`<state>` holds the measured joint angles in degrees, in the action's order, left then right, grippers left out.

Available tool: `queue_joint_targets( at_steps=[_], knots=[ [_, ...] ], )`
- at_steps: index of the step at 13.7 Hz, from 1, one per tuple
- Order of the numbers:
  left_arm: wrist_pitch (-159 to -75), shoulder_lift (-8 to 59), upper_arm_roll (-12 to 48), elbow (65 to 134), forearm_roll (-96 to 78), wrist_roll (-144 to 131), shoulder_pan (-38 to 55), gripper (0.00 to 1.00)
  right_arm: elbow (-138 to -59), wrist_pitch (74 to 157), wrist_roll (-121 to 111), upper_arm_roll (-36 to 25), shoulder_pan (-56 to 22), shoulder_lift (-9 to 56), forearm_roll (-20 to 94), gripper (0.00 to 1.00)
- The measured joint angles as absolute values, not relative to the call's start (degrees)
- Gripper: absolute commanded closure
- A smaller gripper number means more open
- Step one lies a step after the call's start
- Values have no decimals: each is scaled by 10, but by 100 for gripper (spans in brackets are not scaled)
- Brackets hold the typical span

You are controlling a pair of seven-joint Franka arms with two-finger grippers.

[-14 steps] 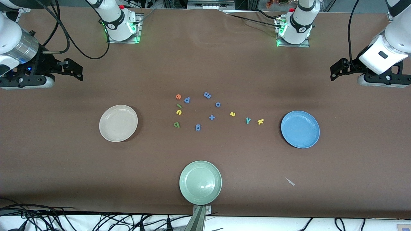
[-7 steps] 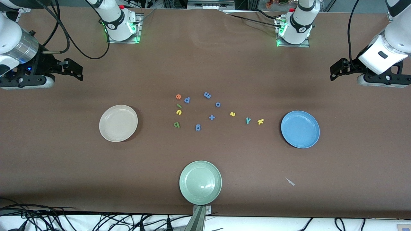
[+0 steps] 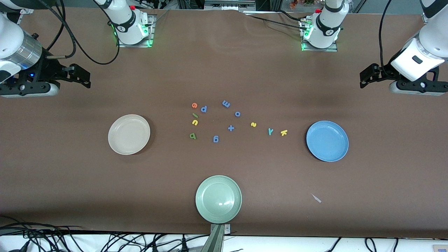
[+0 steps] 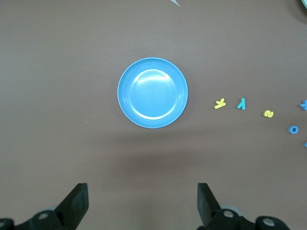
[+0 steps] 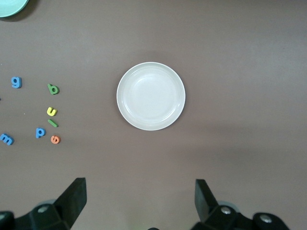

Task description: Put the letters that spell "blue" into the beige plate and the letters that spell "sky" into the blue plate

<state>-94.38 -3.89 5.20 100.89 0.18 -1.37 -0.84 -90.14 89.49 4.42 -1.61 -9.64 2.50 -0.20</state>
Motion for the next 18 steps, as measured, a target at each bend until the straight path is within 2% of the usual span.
queue_joint_targets(
  at_steps=[5,13,18],
  knots=[
    [-944,-39,52,1009,2,-14,-8,0,-902,895,44,-16,-97,35,-2,0],
    [-944,-38,52,1008,2,-14,-8,0,-900,937,44,-15,-138,133,-2,0],
    [-944,-38,52,1008,2,-14,-9,0,-898,1008,63,-13,-193,184,39,0]
  ],
)
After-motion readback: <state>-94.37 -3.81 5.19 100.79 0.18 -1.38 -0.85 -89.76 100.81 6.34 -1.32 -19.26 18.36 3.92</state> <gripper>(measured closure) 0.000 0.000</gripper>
